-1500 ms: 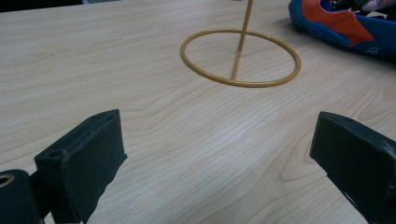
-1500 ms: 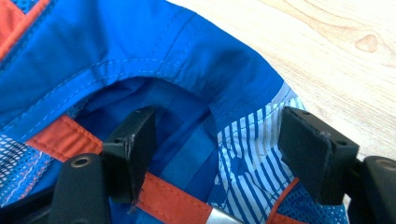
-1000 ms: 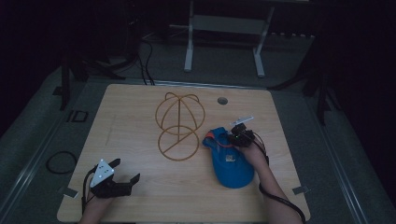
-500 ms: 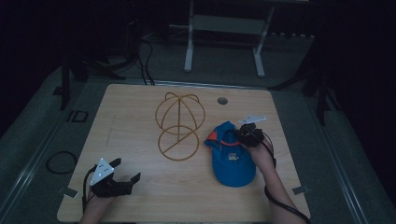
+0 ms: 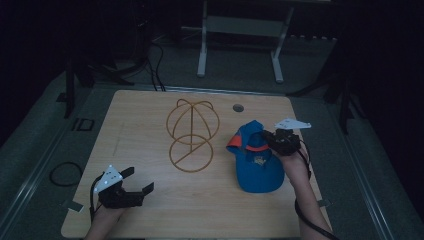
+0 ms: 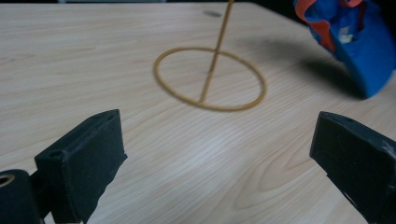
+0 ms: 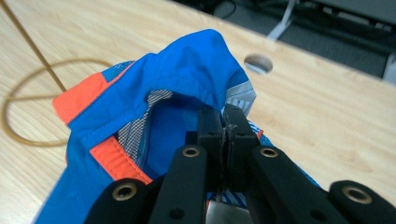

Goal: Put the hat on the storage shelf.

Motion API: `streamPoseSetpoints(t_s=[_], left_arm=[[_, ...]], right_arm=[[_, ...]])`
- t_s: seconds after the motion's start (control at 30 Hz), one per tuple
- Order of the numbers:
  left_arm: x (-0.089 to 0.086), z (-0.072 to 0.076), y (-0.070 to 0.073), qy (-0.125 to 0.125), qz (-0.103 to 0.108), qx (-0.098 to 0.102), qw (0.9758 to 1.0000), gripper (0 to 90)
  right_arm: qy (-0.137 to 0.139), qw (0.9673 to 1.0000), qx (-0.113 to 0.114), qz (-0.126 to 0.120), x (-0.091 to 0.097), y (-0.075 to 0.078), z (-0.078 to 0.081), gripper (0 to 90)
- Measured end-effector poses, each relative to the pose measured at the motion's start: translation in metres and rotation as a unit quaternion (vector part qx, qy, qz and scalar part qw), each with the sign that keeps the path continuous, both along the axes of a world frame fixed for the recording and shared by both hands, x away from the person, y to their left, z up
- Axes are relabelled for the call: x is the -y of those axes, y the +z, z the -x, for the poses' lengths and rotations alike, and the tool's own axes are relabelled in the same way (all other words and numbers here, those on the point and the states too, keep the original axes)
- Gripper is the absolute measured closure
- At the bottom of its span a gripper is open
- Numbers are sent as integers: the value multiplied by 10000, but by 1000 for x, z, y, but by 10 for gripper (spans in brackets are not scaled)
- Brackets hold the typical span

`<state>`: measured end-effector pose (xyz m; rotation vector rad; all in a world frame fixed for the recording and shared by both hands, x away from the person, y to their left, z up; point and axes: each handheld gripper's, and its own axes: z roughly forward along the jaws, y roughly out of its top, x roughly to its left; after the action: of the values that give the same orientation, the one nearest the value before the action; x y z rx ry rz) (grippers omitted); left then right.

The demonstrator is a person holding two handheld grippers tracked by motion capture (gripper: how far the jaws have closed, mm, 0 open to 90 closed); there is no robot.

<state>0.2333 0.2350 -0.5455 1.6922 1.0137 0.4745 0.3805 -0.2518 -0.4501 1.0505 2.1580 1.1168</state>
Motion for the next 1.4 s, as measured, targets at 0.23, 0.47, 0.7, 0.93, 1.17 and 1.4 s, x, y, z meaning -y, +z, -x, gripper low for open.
streamPoseSetpoints(t_s=[0.23,0.47,0.7,0.93,1.17,1.4], left_arm=[[6,2,26,-92,-152,273,9995,35],[18,-2,52,-255,-134,353,9990,37],[46,-10,89,-642,-183,535,9963,38],[77,-21,126,-1033,-242,663,9921,46],[108,-31,158,-1289,-206,796,9882,46],[149,-45,180,-1513,-411,923,9833,57]], right_arm=[[171,9990,407,-118,-3,32,23,877],[232,9972,694,-177,-8,52,38,877],[292,9961,804,-213,-12,61,44,877],[357,9949,913,-245,-14,68,51,877],[401,9940,999,-176,-18,71,54,877],[452,9936,1023,-167,-23,71,59,877]])
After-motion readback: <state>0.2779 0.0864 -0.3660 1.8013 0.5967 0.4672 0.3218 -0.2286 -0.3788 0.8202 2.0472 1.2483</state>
